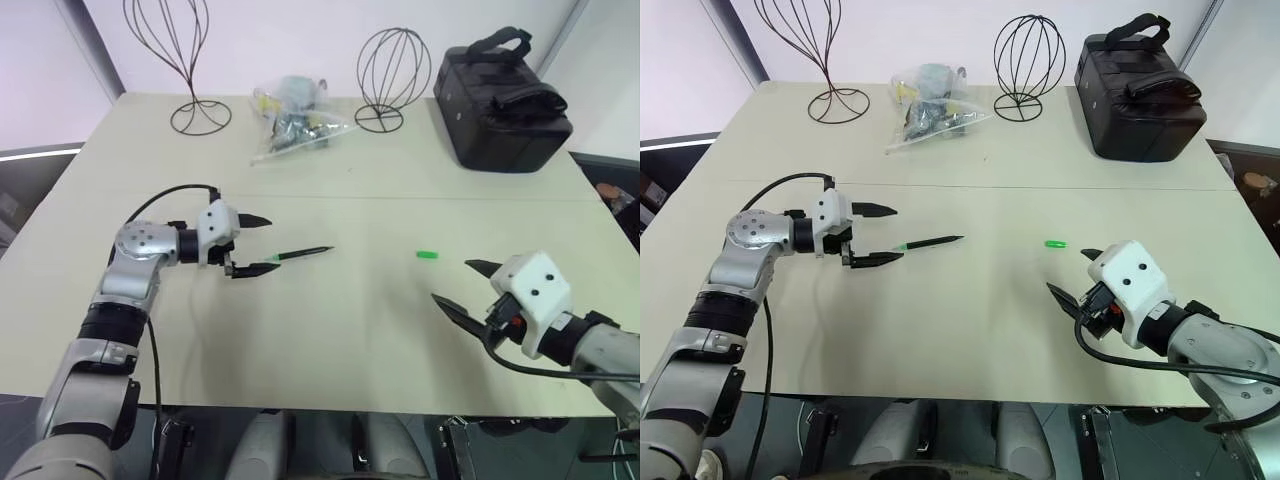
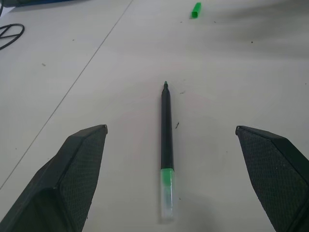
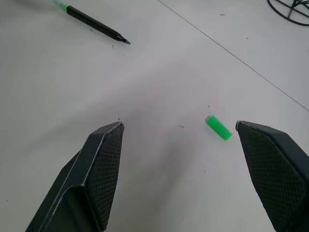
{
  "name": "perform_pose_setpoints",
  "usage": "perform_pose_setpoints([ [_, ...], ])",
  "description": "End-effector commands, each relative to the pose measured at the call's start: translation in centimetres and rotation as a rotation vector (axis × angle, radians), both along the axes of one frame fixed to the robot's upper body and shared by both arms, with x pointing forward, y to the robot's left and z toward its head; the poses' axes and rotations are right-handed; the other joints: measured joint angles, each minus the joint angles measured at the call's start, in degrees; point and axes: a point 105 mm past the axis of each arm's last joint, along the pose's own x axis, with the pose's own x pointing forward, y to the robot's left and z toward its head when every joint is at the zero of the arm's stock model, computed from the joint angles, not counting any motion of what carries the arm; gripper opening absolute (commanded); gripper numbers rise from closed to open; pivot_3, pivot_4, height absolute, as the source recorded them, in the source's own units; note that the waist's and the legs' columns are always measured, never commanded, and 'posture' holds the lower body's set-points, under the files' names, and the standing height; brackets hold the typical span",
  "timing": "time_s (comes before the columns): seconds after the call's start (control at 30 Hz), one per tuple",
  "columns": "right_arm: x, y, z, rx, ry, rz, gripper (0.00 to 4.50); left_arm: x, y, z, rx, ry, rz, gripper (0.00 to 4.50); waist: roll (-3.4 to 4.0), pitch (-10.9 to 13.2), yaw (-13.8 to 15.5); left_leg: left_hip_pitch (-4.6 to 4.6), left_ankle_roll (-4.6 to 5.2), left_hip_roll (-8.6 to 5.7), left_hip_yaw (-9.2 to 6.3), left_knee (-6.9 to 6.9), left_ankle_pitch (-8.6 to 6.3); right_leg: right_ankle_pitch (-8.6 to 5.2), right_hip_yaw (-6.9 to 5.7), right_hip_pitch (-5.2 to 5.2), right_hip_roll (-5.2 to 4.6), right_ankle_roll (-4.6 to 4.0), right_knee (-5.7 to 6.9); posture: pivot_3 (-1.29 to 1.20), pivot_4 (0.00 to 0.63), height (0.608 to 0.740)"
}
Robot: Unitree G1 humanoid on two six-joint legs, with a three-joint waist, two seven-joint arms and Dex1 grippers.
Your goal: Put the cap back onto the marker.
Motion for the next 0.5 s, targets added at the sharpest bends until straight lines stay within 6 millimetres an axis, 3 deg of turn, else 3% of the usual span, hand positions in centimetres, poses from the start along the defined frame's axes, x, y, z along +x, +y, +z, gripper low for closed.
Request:
perform_pose_setpoints([
  [0.03,0.0,0.3,0.6,-0.011,-0.03,0.015,3.81,0.2,0.7,1.6,-0.002,-0.05,0.007,4.46,0.0,0.0,0.0,0.0,0.0,0.0,0.0,0.0,0.0,0.0,0.0,0.0,0.0,0.0,0.0,0.0,0.15,0.74],
  [0.5,0.2,0.5,0.5,-0.004,-0.03,0.022,3.81,0.4,1.7,0.7,0.06,-0.035,0.014,4.46,0.0,0.0,-0.03,0.0,0.0,0.0,0.0,0.0,0.0,0.0,0.0,0.0,0.0,0.0,0.0,0.0,0.15,0.74],
])
